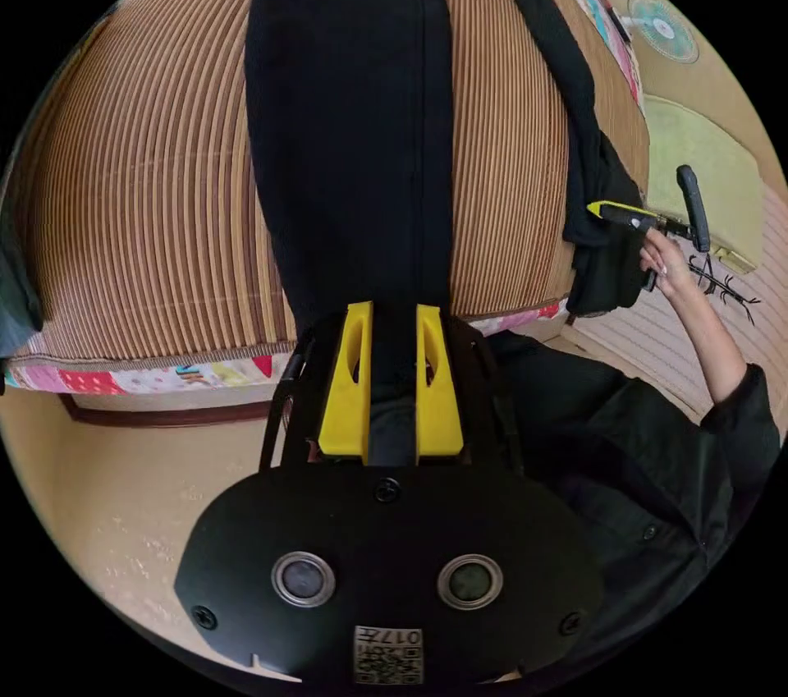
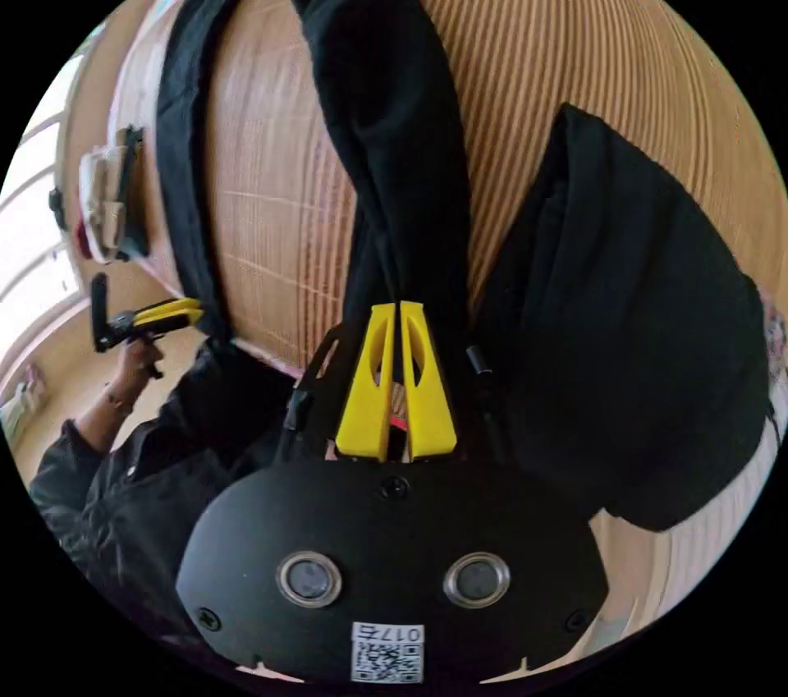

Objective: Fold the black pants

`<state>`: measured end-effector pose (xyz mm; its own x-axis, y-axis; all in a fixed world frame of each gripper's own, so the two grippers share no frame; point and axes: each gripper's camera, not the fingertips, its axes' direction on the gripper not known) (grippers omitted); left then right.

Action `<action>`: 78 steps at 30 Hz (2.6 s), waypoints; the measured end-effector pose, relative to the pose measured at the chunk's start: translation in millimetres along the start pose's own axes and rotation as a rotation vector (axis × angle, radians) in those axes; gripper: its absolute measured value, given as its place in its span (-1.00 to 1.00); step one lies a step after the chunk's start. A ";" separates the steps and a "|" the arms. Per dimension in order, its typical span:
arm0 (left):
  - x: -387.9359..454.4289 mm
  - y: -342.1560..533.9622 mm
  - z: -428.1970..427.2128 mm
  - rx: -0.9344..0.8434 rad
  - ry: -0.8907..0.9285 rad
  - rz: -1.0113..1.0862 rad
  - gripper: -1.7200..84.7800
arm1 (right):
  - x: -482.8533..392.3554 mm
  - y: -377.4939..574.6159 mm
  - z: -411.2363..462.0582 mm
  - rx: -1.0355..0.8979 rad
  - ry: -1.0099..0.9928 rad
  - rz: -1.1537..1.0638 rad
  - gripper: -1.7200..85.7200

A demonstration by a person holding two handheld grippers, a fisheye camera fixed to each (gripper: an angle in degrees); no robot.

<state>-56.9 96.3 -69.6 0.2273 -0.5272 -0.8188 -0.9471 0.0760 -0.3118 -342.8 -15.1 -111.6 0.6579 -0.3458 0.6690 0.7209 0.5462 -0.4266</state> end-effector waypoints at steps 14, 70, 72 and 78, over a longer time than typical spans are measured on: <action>61.9 61.3 -152.9 0.315 0.180 -0.005 -0.72 | 101.3 69.5 16.7 0.071 -0.242 0.109 -0.78; 167.1 201.0 -433.3 0.208 0.373 0.192 -0.88 | -1.2 -176.7 -87.6 0.389 -0.301 0.094 -0.56; 154.1 205.2 -456.5 0.206 0.475 0.205 -0.89 | -2.7 -214.2 -97.3 0.427 -0.264 0.242 -0.57; 103.8 215.0 -504.7 0.229 0.848 0.199 -0.91 | -79.9 -303.1 -119.0 0.454 0.089 0.329 -0.85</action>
<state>-351.3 -369.3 21.6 -0.2657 -0.9269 -0.2651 -0.8622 0.3515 -0.3649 -588.0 -243.8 -108.2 0.8620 -0.1536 0.4830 0.3212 0.9028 -0.2861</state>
